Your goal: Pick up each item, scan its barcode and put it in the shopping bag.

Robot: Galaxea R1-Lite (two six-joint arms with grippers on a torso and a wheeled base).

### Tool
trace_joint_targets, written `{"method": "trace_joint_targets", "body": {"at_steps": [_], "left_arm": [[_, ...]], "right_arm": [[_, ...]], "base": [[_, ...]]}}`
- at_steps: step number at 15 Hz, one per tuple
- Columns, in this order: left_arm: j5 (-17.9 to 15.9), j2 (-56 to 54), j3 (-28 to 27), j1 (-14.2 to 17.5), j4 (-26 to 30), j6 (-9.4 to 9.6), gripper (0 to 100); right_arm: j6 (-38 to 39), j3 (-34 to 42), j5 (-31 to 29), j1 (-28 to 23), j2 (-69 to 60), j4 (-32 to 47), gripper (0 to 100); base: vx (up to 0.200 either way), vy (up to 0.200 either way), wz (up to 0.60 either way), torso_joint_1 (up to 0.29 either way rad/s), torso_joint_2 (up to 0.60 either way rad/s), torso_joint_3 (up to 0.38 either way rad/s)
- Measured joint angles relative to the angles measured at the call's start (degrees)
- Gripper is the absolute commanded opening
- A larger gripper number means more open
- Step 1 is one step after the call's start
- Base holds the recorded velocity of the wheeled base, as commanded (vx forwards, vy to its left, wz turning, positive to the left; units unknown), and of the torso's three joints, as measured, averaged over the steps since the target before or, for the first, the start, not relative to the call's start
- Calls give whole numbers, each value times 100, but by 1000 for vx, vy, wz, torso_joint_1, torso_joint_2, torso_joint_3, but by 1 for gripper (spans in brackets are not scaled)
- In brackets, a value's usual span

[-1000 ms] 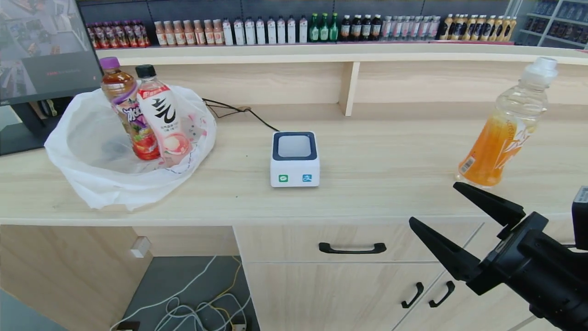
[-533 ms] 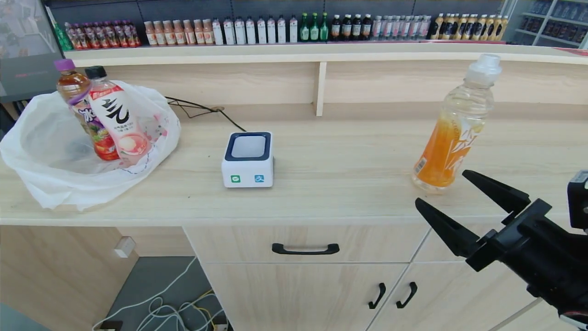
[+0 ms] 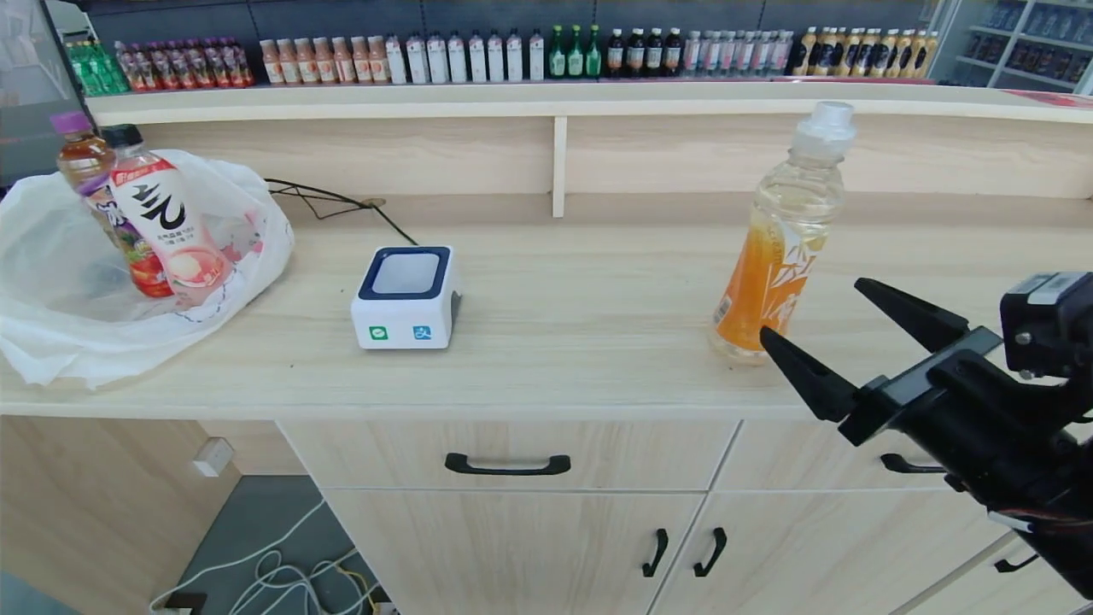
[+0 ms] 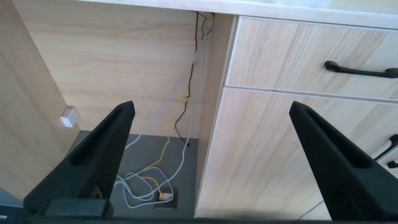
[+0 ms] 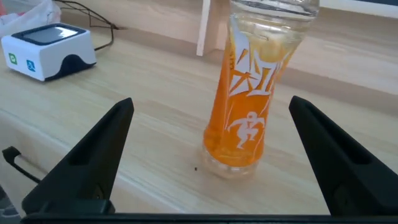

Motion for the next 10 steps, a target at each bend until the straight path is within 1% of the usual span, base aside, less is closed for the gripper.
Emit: {"method": "trace_joint_targets", "body": {"at_steps": [3, 6, 8, 10], "left_arm": [[2, 0, 0, 0, -2, 0, 100], [0, 0, 0, 2, -5, 0, 100], [0, 0, 0, 0, -2, 0, 100], [2, 0, 0, 2, -2, 0, 100]], "right_arm": [[-4, -238, -24, -45, 112, -6, 100], [101, -455, -434, -39, 313, -4, 100], [265, -802, -773, 51, 527, -6, 100], [297, -1112, -880, 101, 747, -4, 100]], "base": [[0, 0, 0, 0, 0, 0], [0, 0, 0, 0, 0, 0], [0, 0, 0, 0, 0, 0], [0, 0, 0, 0, 0, 0]]}}
